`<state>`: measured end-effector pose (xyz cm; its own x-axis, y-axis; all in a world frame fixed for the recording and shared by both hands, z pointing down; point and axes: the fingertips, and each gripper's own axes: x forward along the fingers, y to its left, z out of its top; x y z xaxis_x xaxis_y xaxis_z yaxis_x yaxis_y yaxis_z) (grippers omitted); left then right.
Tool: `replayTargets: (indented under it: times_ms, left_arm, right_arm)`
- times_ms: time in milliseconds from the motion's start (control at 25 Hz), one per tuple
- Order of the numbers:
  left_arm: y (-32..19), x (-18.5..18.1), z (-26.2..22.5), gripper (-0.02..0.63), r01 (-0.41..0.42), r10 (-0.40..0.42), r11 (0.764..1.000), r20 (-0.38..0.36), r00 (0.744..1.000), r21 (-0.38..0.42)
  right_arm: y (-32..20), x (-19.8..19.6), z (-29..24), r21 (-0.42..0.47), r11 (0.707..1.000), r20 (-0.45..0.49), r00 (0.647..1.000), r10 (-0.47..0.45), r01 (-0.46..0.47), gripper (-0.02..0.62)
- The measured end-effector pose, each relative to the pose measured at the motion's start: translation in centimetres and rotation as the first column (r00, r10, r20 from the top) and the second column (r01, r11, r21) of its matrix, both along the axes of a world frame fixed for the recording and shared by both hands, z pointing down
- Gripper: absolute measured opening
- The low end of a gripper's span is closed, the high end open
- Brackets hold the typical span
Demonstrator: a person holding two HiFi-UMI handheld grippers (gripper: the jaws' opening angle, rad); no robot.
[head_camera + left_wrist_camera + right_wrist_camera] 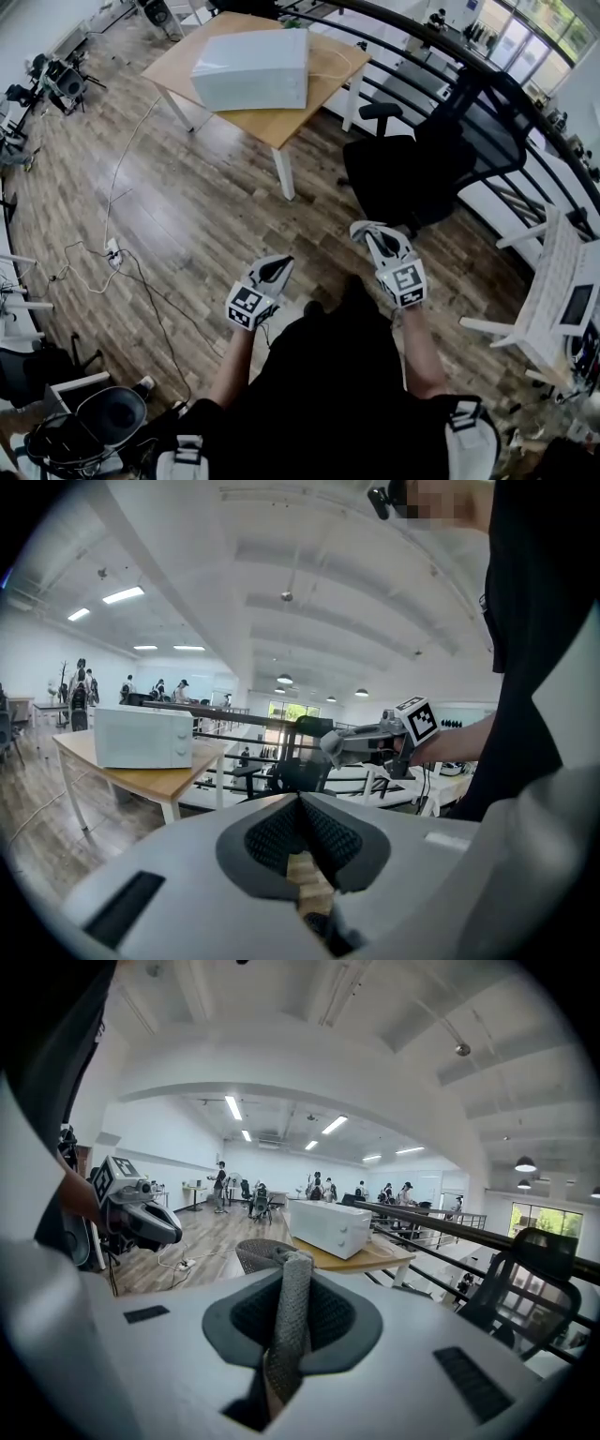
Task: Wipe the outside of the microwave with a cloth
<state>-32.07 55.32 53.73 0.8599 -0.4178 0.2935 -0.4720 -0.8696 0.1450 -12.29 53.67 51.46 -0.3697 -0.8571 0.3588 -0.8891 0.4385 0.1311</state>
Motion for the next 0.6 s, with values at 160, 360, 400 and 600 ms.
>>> replayTargets:
  times_ms: [160, 360, 400, 600]
  left_arm:
    - [-1.0, 0.5, -0.4, 0.006, 0.019, -0.019, 1.000, -0.009, 1.000, 0.001]
    - [-3.5, 1.9, -1.0, 0.006, 0.044, -0.044, 0.999, -0.001, 0.999, -0.009]
    - [-3.9, 2.2, -0.9, 0.006, 0.050, -0.050, 0.999, 0.006, 0.999, -0.015]
    - [-6.4, 4.9, -1.1, 0.006, 0.081, -0.081, 0.996, 0.003, 0.997, -0.021]
  right_arm:
    - [-0.8, 0.6, 0.1, 0.006, 1.000, -0.008, 1.000, -0.020, 0.020, 0.032]
    - [-3.4, 2.3, -0.5, 0.000, 0.999, 0.020, 0.999, -0.034, 0.034, 0.032]
    - [-4.1, 2.7, -0.4, -0.005, 0.999, 0.026, 0.999, -0.037, 0.037, 0.032]
    - [-8.0, 4.8, -0.8, 0.018, 0.996, 0.021, 0.996, -0.092, 0.092, 0.032]
